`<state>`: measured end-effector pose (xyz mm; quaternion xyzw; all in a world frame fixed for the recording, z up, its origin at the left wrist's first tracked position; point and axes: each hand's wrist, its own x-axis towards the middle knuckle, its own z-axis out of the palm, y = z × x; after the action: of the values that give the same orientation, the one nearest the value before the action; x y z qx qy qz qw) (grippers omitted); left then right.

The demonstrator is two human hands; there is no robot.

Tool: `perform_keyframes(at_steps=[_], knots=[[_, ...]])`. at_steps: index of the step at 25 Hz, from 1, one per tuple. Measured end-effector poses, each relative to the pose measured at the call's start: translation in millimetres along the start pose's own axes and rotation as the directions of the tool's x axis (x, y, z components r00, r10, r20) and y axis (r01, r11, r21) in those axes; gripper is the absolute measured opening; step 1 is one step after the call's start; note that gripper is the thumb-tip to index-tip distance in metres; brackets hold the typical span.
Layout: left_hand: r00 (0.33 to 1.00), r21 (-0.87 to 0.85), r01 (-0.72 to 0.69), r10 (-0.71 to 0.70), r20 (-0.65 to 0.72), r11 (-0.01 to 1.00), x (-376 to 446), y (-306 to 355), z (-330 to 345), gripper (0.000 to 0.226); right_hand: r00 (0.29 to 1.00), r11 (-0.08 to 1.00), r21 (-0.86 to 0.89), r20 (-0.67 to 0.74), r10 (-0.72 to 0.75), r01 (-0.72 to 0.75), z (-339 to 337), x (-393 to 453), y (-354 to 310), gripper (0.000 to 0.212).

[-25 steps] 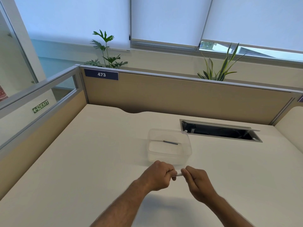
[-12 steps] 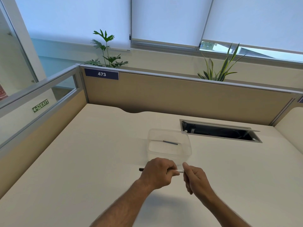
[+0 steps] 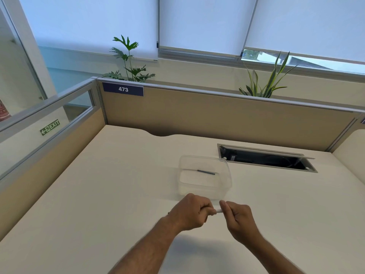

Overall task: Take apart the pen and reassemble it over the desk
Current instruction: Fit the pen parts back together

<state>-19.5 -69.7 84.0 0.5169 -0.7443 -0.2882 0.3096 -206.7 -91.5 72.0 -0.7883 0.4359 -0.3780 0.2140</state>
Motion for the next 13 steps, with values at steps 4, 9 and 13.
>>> perform_keyframes(at_steps=[4, 9, 13], knots=[[0.988, 0.098, -0.021, 0.035, -0.149, 0.995, 0.8, -3.4, 1.3, 0.019, 0.946, 0.936, 0.144, 0.085, 0.312, -0.321, 4.9, -0.3, -6.2, 0.062], [0.984, 0.182, -0.005, 0.037, -0.174, 0.983, 2.5, 0.2, 2.0, 0.021, 0.864, 0.791, 0.348, 0.166, 0.476, -0.503, 10.3, -2.6, -6.7, 0.062], [1.000, 0.060, 0.025, -0.026, 0.015, 0.998, 0.7, 1.7, -2.0, 0.020, 0.996, 0.996, 0.005, 0.015, 0.086, -0.086, 1.4, -3.9, -0.9, 0.043]])
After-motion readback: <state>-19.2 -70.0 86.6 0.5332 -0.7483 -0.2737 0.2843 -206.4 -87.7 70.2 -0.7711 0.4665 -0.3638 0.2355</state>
